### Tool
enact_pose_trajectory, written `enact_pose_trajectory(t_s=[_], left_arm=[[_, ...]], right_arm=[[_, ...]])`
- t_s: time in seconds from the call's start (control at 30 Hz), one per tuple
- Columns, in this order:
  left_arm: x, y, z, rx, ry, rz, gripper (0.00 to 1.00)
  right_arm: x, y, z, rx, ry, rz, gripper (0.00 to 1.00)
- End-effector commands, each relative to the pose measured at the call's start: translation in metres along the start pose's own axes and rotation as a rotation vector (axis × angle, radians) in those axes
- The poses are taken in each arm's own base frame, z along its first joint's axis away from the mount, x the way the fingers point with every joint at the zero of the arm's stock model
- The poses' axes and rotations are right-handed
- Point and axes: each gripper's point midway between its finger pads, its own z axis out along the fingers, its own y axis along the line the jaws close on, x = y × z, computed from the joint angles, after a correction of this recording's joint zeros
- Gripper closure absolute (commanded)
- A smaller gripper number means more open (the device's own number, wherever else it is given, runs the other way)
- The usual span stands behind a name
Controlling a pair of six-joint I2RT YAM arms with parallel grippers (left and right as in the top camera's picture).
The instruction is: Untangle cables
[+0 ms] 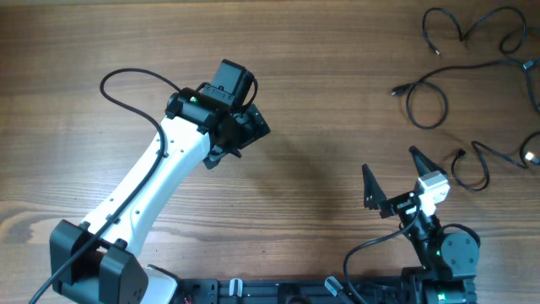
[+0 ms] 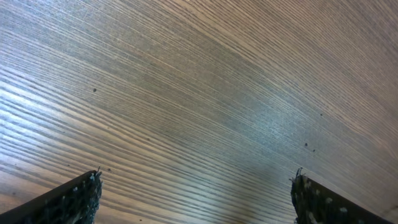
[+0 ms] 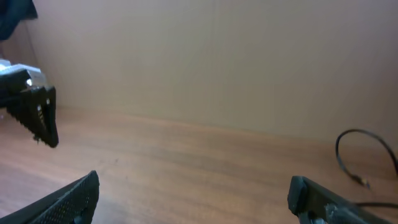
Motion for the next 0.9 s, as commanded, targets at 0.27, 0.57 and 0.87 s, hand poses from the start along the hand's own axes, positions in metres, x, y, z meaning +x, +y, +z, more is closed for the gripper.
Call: enact_pose_trajectory(t_s=[0.27,0.57,0.87], left_arm=[[-0.001,0.001,0.002,-0.014,-0.01,0.014,0.0],[-0.001,0.001,0.002,-0.014,-0.01,0.014,0.0],[-0.001,0.001,0.002,-0.014,-0.01,0.014,0.0]], right_arm=[[0.025,-0.014,-0.001,0.083,0.071,0.007,0.0],[0.027,-0.024,-0.002,0.142,0.082,-0.019,0.0],[0.029,-0.044,-0.007,0.25,0.094,-0.048,0.0]])
